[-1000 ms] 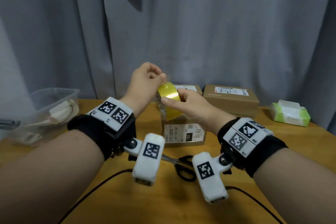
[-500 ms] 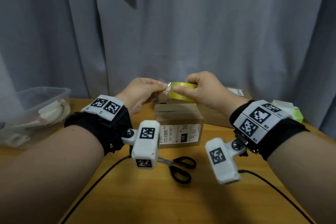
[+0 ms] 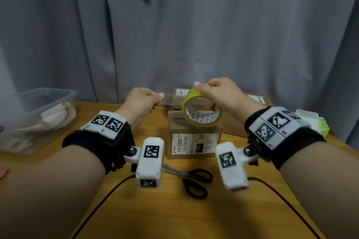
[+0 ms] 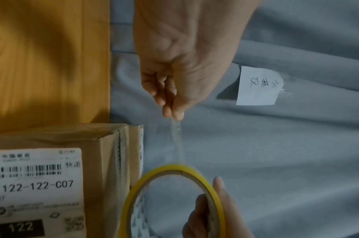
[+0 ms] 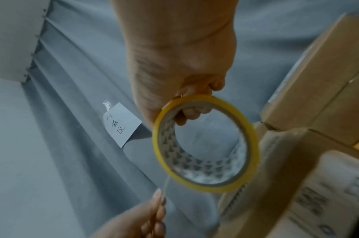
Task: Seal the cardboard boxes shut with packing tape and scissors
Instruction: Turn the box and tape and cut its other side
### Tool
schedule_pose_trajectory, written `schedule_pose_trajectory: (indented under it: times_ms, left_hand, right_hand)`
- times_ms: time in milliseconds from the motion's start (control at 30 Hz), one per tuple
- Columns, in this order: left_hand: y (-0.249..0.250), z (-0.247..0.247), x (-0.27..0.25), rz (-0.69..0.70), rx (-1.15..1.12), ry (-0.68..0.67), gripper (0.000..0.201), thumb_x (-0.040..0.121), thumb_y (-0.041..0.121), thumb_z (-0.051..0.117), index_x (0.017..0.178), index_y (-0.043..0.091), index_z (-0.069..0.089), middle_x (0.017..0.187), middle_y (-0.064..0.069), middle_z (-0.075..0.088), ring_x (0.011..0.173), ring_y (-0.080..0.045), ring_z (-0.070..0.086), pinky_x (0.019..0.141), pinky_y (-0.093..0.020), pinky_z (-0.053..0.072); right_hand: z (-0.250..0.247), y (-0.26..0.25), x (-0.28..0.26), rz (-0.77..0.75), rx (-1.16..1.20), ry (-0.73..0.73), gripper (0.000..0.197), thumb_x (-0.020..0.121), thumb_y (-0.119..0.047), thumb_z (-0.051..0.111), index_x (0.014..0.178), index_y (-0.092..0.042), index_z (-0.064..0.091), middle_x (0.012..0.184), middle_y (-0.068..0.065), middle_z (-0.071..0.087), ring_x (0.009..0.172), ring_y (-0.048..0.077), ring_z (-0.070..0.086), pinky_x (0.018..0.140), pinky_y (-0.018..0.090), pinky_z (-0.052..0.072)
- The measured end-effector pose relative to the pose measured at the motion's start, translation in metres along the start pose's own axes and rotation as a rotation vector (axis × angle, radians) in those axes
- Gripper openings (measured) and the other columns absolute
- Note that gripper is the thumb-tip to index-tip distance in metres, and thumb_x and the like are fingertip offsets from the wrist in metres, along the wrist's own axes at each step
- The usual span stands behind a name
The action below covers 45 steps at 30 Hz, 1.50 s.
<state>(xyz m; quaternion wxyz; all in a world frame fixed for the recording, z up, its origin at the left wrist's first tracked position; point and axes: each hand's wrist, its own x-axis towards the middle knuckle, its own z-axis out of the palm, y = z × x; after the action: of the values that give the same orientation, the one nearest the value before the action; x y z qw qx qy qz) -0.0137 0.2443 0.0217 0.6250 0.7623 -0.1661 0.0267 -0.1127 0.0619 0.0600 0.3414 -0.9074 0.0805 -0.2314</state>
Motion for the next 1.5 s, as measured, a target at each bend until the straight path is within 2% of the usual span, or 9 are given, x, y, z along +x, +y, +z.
schedule_pose_trajectory:
  times_ms: [133, 433, 600, 800, 967, 1100, 1267, 1400, 1500]
  left_hand:
    - [-0.020, -0.008, 0.004, -0.074, -0.041, 0.060, 0.021, 0.092, 0.017, 0.061, 0.072, 0.010, 0.056, 0.065, -0.001, 0.055, 0.056, -0.008, 0.044, 0.052, -0.017, 0.038]
    - [-0.068, 0.002, 0.015, -0.294, 0.012, 0.048, 0.035, 0.091, 0.006, 0.057, 0.057, 0.008, 0.049, 0.044, -0.002, 0.044, 0.047, -0.015, 0.035, 0.043, -0.018, 0.031]
    - [-0.084, 0.012, 0.016, -0.384, 0.023, 0.011, 0.037, 0.092, 0.010, 0.058, 0.057, 0.009, 0.048, 0.048, -0.003, 0.045, 0.047, -0.014, 0.036, 0.045, -0.020, 0.033]
    - [-0.099, 0.026, 0.011, -0.412, 0.052, -0.042, 0.036, 0.092, 0.012, 0.057, 0.057, 0.010, 0.048, 0.052, -0.002, 0.045, 0.044, -0.013, 0.036, 0.041, -0.020, 0.028]
    - [-0.103, 0.047, 0.010, -0.405, 0.109, -0.134, 0.034, 0.097, 0.016, 0.050, 0.064, 0.007, 0.049, 0.055, -0.005, 0.048, 0.046, -0.014, 0.040, 0.043, -0.020, 0.032]
    - [-0.096, 0.053, 0.013, -0.329, 0.385, -0.251, 0.028, 0.099, 0.018, 0.042, 0.101, -0.004, 0.059, 0.091, -0.021, 0.065, 0.082, -0.033, 0.062, 0.072, -0.035, 0.047]
    - [-0.073, 0.046, 0.022, -0.256, 0.875, -0.245, 0.056, 0.094, 0.021, 0.052, 0.140, -0.001, 0.029, 0.144, -0.020, 0.028, 0.133, -0.036, 0.031, 0.107, -0.039, 0.031]
    - [-0.077, 0.043, 0.019, -0.136, 0.169, -0.136, 0.025, 0.099, 0.027, 0.045, 0.102, 0.010, 0.063, 0.107, -0.013, 0.062, 0.107, -0.028, 0.056, 0.088, -0.032, 0.044]
    - [-0.078, 0.054, 0.003, -0.365, -0.274, -0.380, 0.056, 0.097, 0.058, 0.025, 0.118, 0.019, 0.060, 0.121, -0.002, 0.065, 0.117, -0.019, 0.055, 0.105, -0.038, 0.039]
  right_hand:
    - [0.000, -0.010, 0.030, -0.019, -0.592, -0.028, 0.039, 0.089, -0.056, 0.053, 0.071, -0.021, 0.056, 0.077, -0.001, 0.057, 0.085, 0.024, 0.054, 0.077, 0.033, 0.036]
    - [0.048, -0.013, 0.061, 0.002, -0.853, -0.140, 0.037, 0.083, -0.051, 0.060, 0.067, -0.021, 0.047, 0.071, -0.002, 0.054, 0.077, 0.022, 0.054, 0.088, 0.041, 0.029]
    - [0.058, -0.014, 0.066, 0.017, -0.902, -0.134, 0.030, 0.081, -0.045, 0.061, 0.068, -0.020, 0.052, 0.069, -0.001, 0.057, 0.066, 0.017, 0.049, 0.100, 0.048, 0.022]
    - [0.065, -0.015, 0.067, -0.004, -0.865, -0.111, 0.024, 0.077, -0.039, 0.062, 0.067, -0.019, 0.053, 0.068, -0.001, 0.056, 0.068, 0.020, 0.052, 0.092, 0.047, 0.024]
    - [0.054, 0.000, 0.064, -0.049, -0.583, 0.003, 0.024, 0.084, -0.042, 0.056, 0.089, -0.023, 0.068, 0.088, -0.002, 0.059, 0.098, 0.025, 0.056, 0.094, 0.043, 0.032]
    - [0.048, 0.022, 0.053, -0.015, -0.308, 0.016, 0.034, 0.081, -0.053, 0.064, 0.109, -0.034, 0.069, 0.121, 0.002, 0.056, 0.121, 0.026, 0.048, 0.103, 0.042, 0.041]
    - [0.045, 0.019, 0.049, -0.019, -0.229, -0.008, 0.039, 0.086, -0.053, 0.060, 0.116, -0.028, 0.068, 0.119, -0.002, 0.067, 0.117, 0.017, 0.056, 0.098, 0.031, 0.044]
    - [0.047, 0.021, 0.047, -0.035, -0.276, -0.007, 0.040, 0.088, -0.055, 0.056, 0.117, -0.029, 0.066, 0.115, -0.001, 0.068, 0.115, 0.020, 0.057, 0.098, 0.034, 0.045]
    - [0.045, 0.021, 0.046, -0.045, -0.251, -0.008, 0.043, 0.096, -0.052, 0.043, 0.114, -0.021, 0.068, 0.111, 0.003, 0.069, 0.111, 0.023, 0.058, 0.094, 0.033, 0.045]
